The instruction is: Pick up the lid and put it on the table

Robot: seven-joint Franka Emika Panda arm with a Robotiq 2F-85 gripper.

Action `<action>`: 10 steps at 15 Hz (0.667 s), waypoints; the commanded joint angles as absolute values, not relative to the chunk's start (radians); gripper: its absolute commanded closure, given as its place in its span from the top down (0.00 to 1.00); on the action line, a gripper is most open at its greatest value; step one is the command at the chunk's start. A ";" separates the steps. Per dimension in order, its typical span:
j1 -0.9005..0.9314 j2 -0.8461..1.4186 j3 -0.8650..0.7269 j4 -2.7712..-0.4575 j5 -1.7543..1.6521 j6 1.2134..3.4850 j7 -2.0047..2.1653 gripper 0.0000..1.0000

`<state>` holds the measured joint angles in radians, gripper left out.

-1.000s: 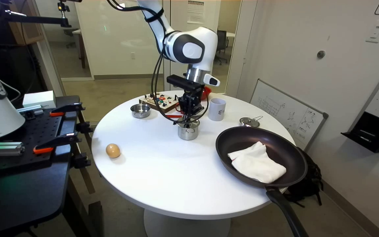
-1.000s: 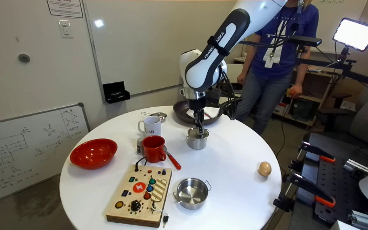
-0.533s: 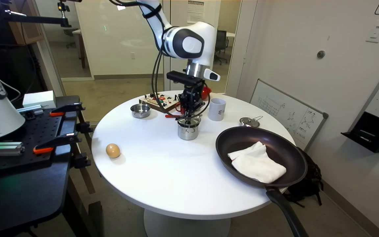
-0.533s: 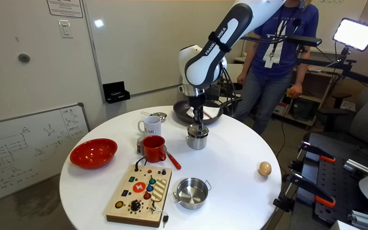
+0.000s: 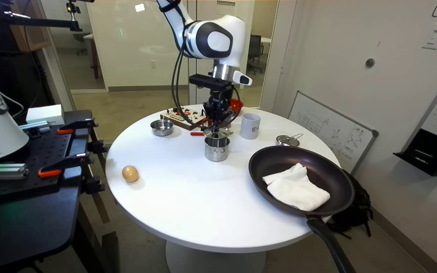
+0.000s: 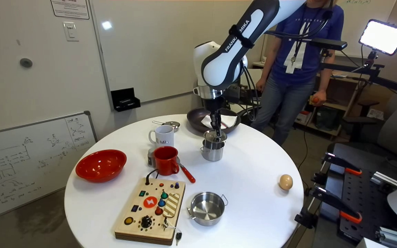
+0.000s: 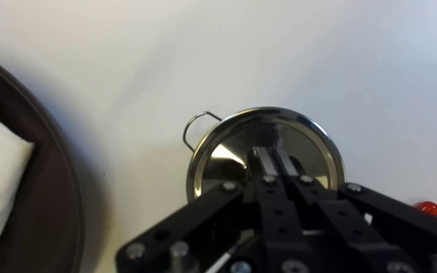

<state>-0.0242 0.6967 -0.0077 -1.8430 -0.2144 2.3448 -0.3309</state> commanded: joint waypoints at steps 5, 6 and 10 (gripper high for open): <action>-0.074 0.606 -0.011 -1.946 -0.197 2.347 -0.332 0.06; -0.091 0.602 -0.008 -1.949 -0.183 2.348 -0.337 0.05; -0.148 0.592 0.001 -1.956 -0.126 2.351 -0.348 0.06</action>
<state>-0.1085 0.6245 -0.0142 -1.9247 -0.1766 2.3454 -0.3335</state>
